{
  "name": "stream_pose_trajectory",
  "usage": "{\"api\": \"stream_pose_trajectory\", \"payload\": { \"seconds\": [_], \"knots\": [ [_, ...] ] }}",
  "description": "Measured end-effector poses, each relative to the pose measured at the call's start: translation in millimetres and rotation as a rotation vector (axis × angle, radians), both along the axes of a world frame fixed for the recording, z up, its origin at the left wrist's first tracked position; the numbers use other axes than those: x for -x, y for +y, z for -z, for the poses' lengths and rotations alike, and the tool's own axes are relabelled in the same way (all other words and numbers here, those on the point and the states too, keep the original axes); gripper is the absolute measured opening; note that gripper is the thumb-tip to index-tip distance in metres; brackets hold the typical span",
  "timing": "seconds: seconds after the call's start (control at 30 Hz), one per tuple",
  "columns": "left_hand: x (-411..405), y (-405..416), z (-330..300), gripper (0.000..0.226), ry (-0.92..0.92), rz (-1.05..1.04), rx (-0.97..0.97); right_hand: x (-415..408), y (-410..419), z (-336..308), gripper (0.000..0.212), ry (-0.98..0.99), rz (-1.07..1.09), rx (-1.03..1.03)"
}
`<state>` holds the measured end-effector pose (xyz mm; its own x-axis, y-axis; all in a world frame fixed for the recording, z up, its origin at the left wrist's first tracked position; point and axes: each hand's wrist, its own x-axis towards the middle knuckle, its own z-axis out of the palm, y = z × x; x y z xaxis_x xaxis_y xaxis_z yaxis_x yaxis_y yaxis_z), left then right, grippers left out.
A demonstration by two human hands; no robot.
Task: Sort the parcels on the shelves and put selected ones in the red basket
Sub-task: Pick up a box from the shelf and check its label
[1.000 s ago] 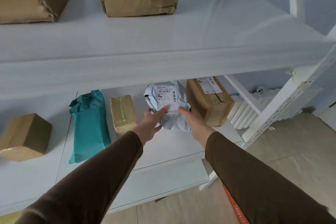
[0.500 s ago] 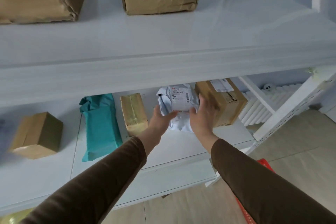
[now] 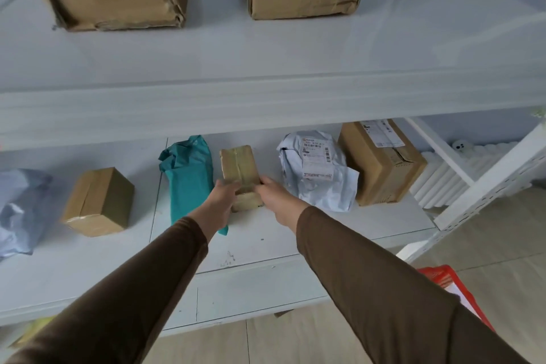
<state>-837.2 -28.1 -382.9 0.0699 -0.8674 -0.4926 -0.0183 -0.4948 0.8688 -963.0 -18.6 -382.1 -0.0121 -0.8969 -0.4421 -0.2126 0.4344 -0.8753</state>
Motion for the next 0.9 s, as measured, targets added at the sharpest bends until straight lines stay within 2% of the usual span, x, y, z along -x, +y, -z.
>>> {"api": "stream_pose_trajectory", "payload": {
  "seconds": [0.07, 0.13, 0.2, 0.27, 0.37, 0.43, 0.5, 0.7, 0.8, 0.9],
  "knots": [
    [-1.6, 2.2, 0.5, 0.04, 0.014, 0.004, -0.021, 0.0, 0.3, 5.3, 0.045, -0.045, 0.035, 0.0],
    [-3.3, 11.7, -3.8, 0.036, 0.022, 0.001, 0.009, 1.3, 11.6, -1.9, 0.047, -0.085, 0.078, 0.041],
    [-4.3, 26.3, -8.4, 0.035, 0.107, -0.006, 0.045, 4.9, 27.9, -12.0, 0.038, -0.128, 0.126, 0.096],
    [-5.7, 43.6, -16.2, 0.036, 0.207, -0.011, 0.053, 12.7, 44.8, -19.7, 0.035, -0.199, 0.17, 0.141],
    [-4.6, 73.6, -31.3, 0.049, 0.383, -0.002, 0.049, 25.7, 76.5, -39.7, 0.034, -0.341, 0.217, 0.169],
    [-0.2, 95.1, -41.7, 0.057, 0.429, 0.017, 0.098, 37.3, 97.7, -51.3, 0.026, -0.432, 0.271, 0.166],
    [6.1, 117.0, -55.9, 0.049, 0.445, 0.037, 0.159, 53.4, 118.7, -59.5, 0.02, -0.566, 0.33, 0.135],
    [27.0, 175.7, -97.9, 0.026, 0.537, 0.108, 0.311, 105.9, 188.6, -71.0, 0.04, -0.903, 0.389, 0.027],
    [41.1, 203.4, -108.9, 0.02, 0.609, 0.114, 0.342, 122.7, 224.5, -74.0, 0.054, -0.995, 0.37, 0.015],
    [53.1, 227.7, -111.8, 0.016, 0.607, 0.138, 0.332, 132.1, 252.4, -78.4, 0.053, -1.038, 0.348, 0.033]
  ]
}}
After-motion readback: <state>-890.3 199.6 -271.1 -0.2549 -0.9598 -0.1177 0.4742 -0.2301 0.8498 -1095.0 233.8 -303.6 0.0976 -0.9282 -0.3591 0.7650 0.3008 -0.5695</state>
